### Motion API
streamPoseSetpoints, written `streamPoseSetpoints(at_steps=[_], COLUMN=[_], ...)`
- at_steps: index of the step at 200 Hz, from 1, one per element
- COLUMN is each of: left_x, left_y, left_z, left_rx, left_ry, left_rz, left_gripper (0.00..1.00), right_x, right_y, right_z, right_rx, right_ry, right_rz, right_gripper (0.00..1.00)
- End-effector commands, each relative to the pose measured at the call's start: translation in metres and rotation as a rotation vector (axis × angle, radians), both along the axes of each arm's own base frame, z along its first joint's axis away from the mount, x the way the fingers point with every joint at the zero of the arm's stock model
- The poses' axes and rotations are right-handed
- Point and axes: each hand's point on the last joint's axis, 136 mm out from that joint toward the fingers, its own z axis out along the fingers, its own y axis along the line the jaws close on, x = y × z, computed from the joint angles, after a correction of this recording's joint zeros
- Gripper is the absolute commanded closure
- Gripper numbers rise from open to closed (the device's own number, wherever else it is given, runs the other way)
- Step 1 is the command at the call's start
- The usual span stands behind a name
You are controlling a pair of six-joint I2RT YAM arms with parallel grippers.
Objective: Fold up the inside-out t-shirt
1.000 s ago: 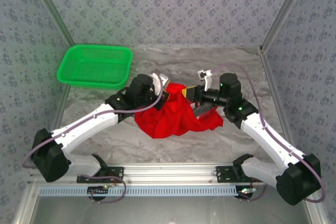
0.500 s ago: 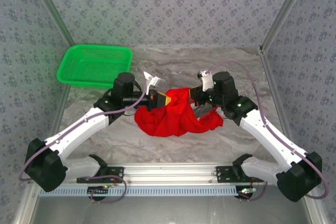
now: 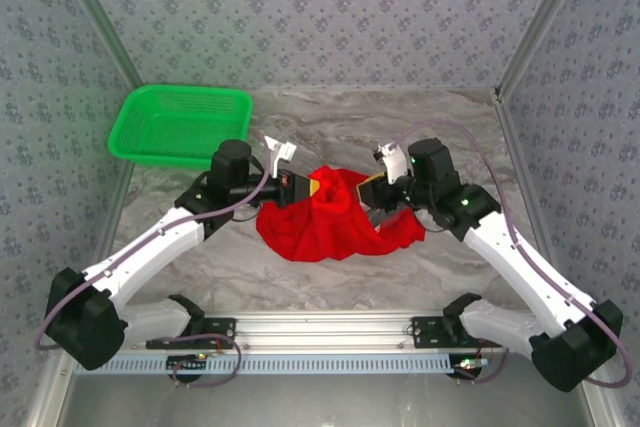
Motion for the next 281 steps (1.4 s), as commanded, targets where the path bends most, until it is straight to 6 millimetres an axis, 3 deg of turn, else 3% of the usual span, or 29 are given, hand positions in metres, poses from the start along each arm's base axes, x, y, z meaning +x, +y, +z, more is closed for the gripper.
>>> streamPoseSetpoints(at_steps=[1, 60, 88, 125, 166, 188, 248, 281], left_x=[0.005, 0.003, 0.001, 0.000, -0.001, -0.002, 0.000, 0.003], left_y=[0.000, 0.001, 0.003, 0.004, 0.004, 0.005, 0.009, 0.012], left_z=[0.014, 0.014, 0.014, 0.013, 0.014, 0.015, 0.007, 0.000], left_rx=[-0.015, -0.013, -0.009, -0.006, -0.009, -0.009, 0.015, 0.035], left_ry=[-0.019, -0.024, -0.028, -0.038, -0.042, -0.046, -0.046, -0.042], left_rz=[0.016, 0.013, 0.012, 0.012, 0.008, 0.008, 0.031, 0.054], left_gripper=[1.00, 1.00, 1.00, 1.00, 1.00, 1.00, 1.00, 1.00], right_x=[-0.020, -0.006, 0.002, 0.007, 0.010, 0.014, 0.008, 0.001], right_y=[0.011, 0.035, 0.045, 0.047, 0.045, 0.045, 0.034, 0.024], right_z=[0.004, -0.005, -0.007, -0.013, -0.021, -0.023, -0.006, 0.003], right_rx=[0.022, -0.084, -0.084, -0.097, -0.117, -0.124, -0.061, -0.011], right_ry=[-0.041, -0.071, -0.063, -0.055, -0.038, -0.038, -0.059, -0.053], right_rz=[0.102, 0.170, 0.189, 0.186, 0.165, 0.154, 0.128, 0.113], right_gripper=[0.64, 0.54, 0.54, 0.67, 0.63, 0.69, 0.85, 0.86])
